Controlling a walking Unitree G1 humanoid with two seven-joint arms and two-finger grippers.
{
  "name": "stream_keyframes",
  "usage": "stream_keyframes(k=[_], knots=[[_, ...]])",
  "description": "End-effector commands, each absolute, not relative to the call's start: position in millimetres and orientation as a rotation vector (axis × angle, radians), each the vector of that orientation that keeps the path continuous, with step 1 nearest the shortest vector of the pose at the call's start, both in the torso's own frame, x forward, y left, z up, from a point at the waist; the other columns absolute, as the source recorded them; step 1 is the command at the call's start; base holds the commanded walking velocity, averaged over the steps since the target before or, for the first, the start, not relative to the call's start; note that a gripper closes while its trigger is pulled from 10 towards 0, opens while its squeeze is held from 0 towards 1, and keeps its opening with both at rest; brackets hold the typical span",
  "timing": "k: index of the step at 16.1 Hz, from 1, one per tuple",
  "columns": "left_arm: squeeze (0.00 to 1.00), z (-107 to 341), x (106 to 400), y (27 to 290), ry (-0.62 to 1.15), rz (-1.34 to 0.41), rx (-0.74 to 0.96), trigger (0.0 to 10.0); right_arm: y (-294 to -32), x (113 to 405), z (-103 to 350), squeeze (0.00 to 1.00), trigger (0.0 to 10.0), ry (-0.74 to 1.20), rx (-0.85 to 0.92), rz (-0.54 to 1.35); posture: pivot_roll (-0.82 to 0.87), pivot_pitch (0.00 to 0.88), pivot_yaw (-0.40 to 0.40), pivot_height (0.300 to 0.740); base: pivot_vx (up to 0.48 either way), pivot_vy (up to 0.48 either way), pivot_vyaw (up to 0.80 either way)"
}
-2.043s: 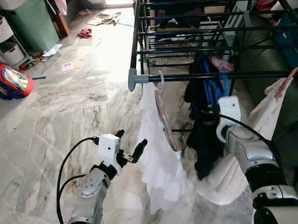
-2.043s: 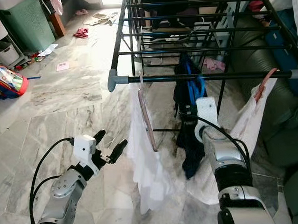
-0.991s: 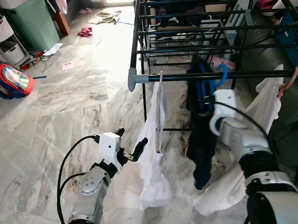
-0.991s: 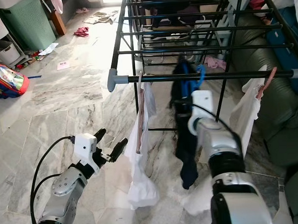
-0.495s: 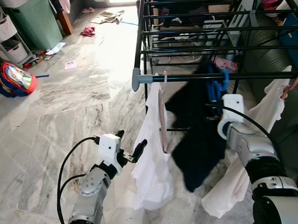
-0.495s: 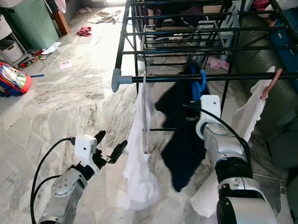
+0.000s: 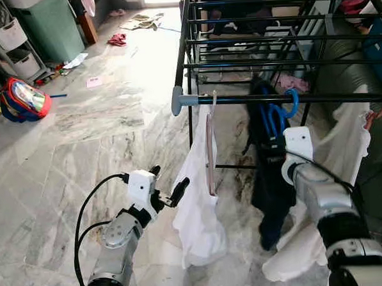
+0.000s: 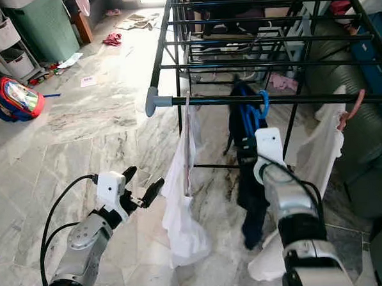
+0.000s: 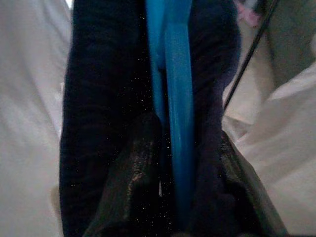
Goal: Hang hanger
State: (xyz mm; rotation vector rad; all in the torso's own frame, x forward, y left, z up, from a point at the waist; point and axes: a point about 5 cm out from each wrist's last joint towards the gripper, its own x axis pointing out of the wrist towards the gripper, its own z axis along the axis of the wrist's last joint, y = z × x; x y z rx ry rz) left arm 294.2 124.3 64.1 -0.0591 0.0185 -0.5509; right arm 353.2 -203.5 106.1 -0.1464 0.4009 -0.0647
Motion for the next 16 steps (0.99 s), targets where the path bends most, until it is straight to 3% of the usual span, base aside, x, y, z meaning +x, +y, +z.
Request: stream_keyframes(k=[1,4,16], knots=[[0.0,63.6,294.0,127.9,0.019,-0.547,-0.047,10.0,-206.3,350.4,107.7,1.0,10.0,0.395,-0.17,-0.082,0.0,0.122,0.042,0.74,0.0,0.0,0.0],[0.0,63.2,293.7,129.4,0.017,-0.544,-0.049,10.0,-216.1,340.7,118.6,1.0,10.0,0.3,-0.147,-0.143,0.0,0.117,0.042,0.74,0.0,0.0,0.0],[0.0,63.5,295.3,126.8,0.015,-0.577,-0.057,10.0,-194.2,299.6,127.7,1.0,10.0,0.14,-0.096,-0.17,-0.02,0.086,0.053,0.74,0.0,0.0,0.0]])
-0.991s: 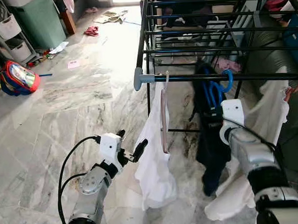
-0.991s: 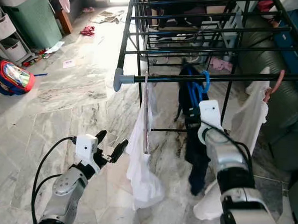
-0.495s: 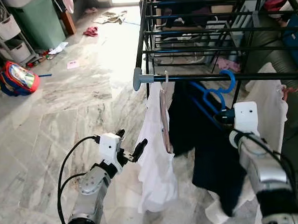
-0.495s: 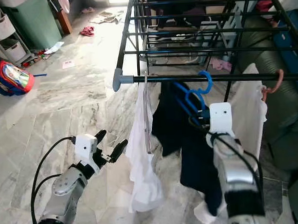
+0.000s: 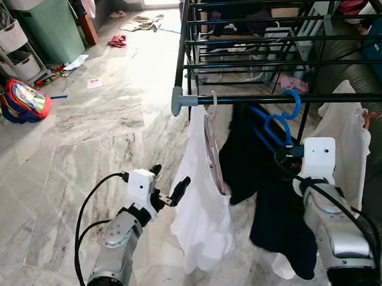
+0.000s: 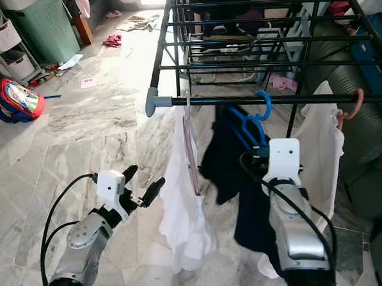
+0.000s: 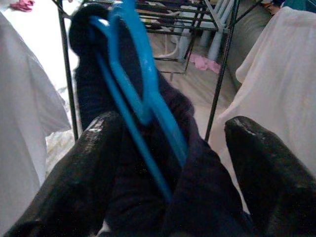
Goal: Hang hanger
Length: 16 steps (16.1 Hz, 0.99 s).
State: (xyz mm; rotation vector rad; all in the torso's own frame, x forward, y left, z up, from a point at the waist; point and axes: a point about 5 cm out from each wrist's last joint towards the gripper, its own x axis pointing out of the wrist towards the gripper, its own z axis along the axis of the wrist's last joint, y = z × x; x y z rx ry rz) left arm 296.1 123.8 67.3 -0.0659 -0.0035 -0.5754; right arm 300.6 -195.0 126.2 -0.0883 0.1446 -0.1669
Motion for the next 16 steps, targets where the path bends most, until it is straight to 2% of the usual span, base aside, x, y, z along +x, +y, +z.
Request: stream_keyframes(k=[1,9,11,12,13,16], knots=[[0.0,63.6,295.5,126.4,0.015,-0.577,-0.057,10.0,-190.7,298.2,128.4,1.0,10.0,0.132,-0.087,-0.157,-0.02,0.088,0.053,0.74,0.0,0.0,0.0],[0.0,63.5,297.1,126.0,0.012,-0.566,-0.06,10.0,-181.4,293.4,142.3,1.0,10.0,0.003,-0.07,-0.104,-0.02,0.086,0.054,0.74,0.0,0.0,0.0],[0.0,63.7,299.3,129.0,0.025,-0.518,-0.026,10.0,-178.7,290.3,144.7,1.0,10.0,-0.019,-0.067,-0.102,-0.03,0.087,0.06,0.74,0.0,0.0,0.0],[0.0,69.2,302.8,131.2,0.007,-0.455,0.038,10.0,-177.4,284.1,145.9,0.43,10.0,-0.043,-0.079,-0.102,-0.02,0.091,0.063,0.74,0.0,0.0,0.0],[0.0,69.8,303.5,132.7,0.011,-0.438,0.053,10.0,-177.1,280.5,145.8,0.0,10.0,-0.051,-0.073,-0.101,-0.02,0.093,0.065,0.74,0.0,0.0,0.0],[0.0,72.3,301.9,135.4,0.005,-0.427,0.065,10.0,-180.2,266.5,137.5,0.0,10.0,-0.039,-0.05,-0.128,-0.02,0.096,0.067,0.74,0.0,0.0,0.0]])
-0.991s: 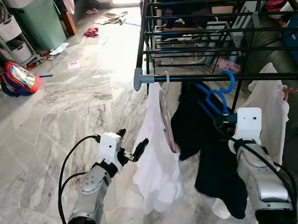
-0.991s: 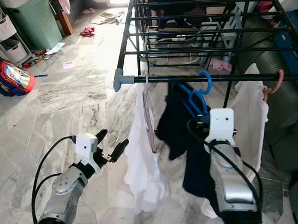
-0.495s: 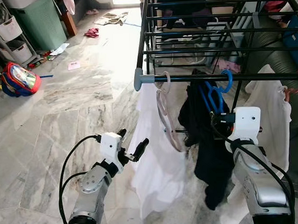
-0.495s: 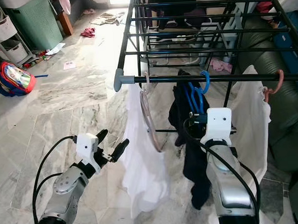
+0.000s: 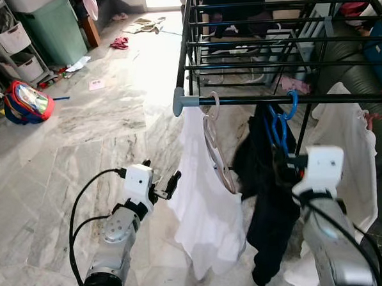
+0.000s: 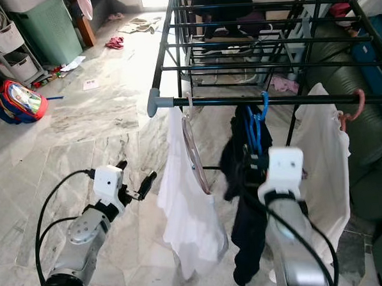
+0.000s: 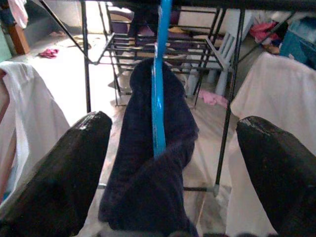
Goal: Hang hanger
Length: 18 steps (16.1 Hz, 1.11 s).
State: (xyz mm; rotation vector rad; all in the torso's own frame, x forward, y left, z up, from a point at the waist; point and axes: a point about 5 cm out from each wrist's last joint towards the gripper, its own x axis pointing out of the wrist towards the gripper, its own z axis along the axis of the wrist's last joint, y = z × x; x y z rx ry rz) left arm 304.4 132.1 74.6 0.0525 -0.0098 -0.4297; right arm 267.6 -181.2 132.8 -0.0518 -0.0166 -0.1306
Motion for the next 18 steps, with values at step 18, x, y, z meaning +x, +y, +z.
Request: stream_keyframes(k=[18], knots=[[0.0,66.6,301.5,127.5,0.053,-0.419,0.045,10.0,-185.1,262.4,122.3,0.0,10.0,0.039,-0.113,-0.179,-0.04,0.063,0.064,0.74,-0.214,0.0,0.0]])
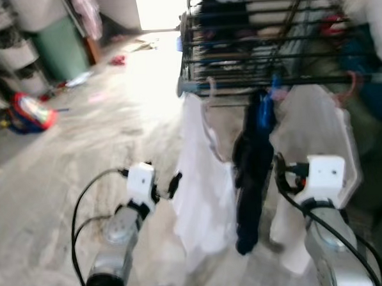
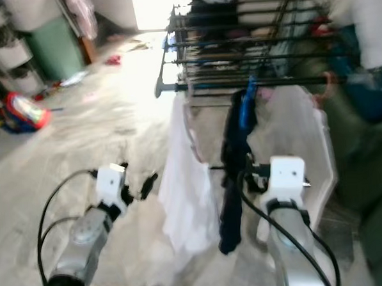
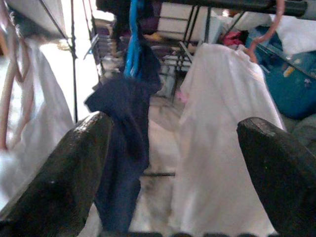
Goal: Hang hanger
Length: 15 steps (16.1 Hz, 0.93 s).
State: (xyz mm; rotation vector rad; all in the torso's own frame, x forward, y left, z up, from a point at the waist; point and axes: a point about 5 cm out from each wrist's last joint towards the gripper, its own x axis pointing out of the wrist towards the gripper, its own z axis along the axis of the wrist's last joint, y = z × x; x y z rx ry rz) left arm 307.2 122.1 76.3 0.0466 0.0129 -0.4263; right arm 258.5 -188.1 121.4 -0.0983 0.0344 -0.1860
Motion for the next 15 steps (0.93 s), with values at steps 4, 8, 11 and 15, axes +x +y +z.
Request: stream_keyframes(k=[4,8,11,15], knots=[[0.0,62.3,299.4,130.3,0.079,-0.418,0.028,10.0,-191.5,257.9,116.7,0.0,10.0,0.044,-0.14,-0.218,-0.04,0.039,0.061,0.74,-0.129,0.0,0.0],[0.0,62.0,298.3,132.1,0.096,-0.472,0.002,10.0,-196.8,251.3,115.1,0.0,10.0,0.069,-0.121,-0.216,-0.06,0.043,0.074,0.74,0.0,0.0,0.0],[0.0,65.6,298.7,125.6,0.074,-0.506,-0.031,10.0,-193.5,251.6,117.7,0.0,10.0,0.047,-0.105,-0.223,-0.07,0.036,0.079,0.74,0.0,0.0,0.0],[0.0,74.7,304.6,111.6,0.034,-0.559,-0.098,10.0,-185.3,259.8,122.2,0.0,10.0,0.037,-0.108,-0.193,-0.07,0.043,0.073,0.74,0.0,0.0,-0.8]])
